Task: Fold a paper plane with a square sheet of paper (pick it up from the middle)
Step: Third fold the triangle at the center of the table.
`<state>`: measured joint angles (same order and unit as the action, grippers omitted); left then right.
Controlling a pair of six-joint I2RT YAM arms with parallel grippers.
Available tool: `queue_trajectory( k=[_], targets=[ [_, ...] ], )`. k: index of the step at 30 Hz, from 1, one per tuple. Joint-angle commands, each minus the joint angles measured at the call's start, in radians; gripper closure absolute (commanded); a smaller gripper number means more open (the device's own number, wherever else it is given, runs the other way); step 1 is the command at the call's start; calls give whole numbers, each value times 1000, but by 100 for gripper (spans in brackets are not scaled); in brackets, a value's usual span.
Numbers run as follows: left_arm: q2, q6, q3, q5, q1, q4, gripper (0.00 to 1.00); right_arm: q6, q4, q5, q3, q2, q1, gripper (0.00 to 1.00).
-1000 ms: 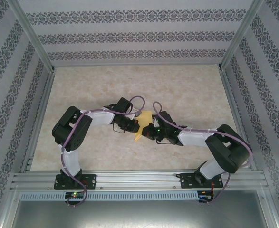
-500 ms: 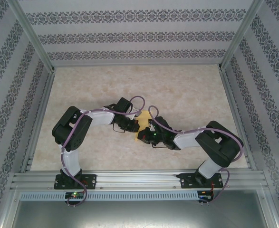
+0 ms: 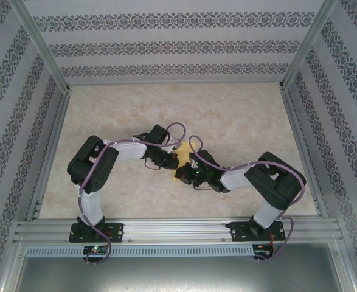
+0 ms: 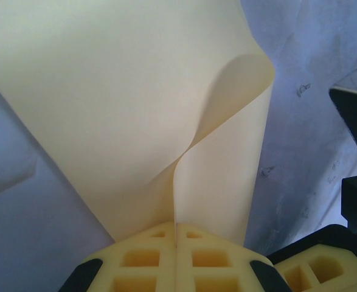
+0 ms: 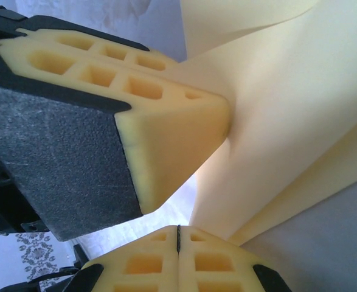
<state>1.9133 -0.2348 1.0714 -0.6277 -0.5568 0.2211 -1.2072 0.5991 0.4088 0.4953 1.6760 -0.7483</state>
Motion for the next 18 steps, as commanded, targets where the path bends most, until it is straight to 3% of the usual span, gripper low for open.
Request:
queue_trajectory(
  k=[1, 11, 18],
  targets=[
    [41, 29, -5, 38, -9, 44, 98, -17, 46, 18, -12, 33, 6, 100],
    [47, 28, -3, 40, -8, 46, 99, -67, 172, 53, -31, 120, 19, 100],
    [46, 25, -2, 42, -8, 47, 99, 59, -146, -3, 54, -31, -24, 100]
  ],
)
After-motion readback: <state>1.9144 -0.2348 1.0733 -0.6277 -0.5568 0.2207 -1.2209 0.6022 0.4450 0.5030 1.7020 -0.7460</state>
